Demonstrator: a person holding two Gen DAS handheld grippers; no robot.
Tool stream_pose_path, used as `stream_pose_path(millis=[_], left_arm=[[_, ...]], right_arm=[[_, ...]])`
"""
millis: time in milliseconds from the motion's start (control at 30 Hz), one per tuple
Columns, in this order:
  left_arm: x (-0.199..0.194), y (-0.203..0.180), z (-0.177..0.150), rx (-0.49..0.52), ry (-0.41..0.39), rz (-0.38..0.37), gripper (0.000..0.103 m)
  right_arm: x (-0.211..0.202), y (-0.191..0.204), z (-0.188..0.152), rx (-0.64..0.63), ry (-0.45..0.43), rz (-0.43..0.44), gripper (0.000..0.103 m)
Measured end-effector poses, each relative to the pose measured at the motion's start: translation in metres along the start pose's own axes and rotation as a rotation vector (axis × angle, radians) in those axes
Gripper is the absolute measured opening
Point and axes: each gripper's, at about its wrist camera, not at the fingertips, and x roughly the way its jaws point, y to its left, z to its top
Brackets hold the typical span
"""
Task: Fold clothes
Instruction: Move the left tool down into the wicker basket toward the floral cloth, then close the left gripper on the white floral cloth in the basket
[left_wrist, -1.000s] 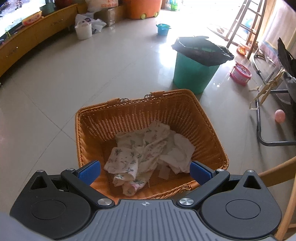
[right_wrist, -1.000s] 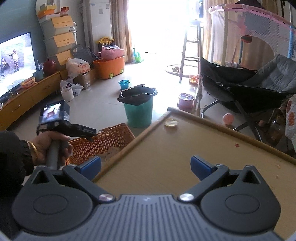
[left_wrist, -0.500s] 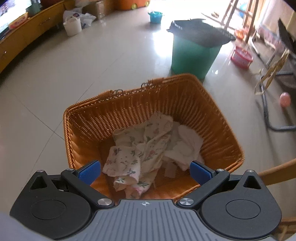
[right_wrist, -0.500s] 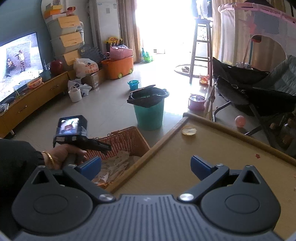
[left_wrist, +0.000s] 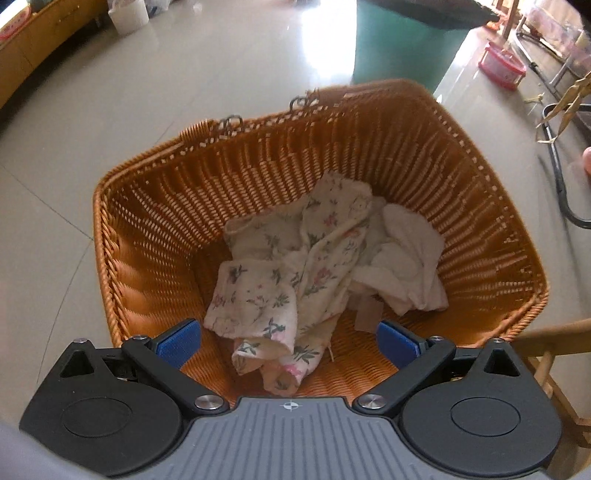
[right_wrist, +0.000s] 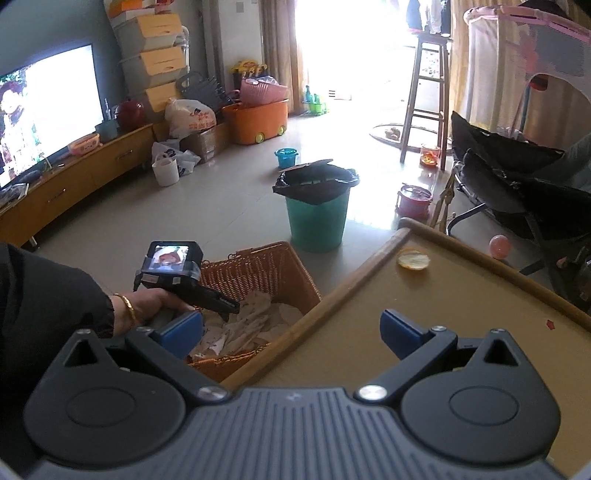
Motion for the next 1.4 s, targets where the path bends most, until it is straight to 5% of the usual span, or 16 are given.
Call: stream_pose_path(millis=[767,1033,1233,1400], left_arm=[[0.088,0.002,0.014,-0.015,0.082,-0.025,0.093],[0.113,-0.020,0.005,0.116,0.126,0.011,0.093],[0.128,-0.018,-0.003,0.122,0.161,0.019,0.077],[0.142,-0.014,-0.005,0.106,0.234,0.009,0.037]], right_arm=[[0.027,0.020,0.010,-0.019,0.028,0.074,0.102],[0.036,0.015,0.010,-0.016,0.048,0.071,0.102],[0.039,0.012,0.010,-0.007,0.053,0.068,0.102],[0.042,0.011,0.007,-0.004,0.059,0.067,0.102]])
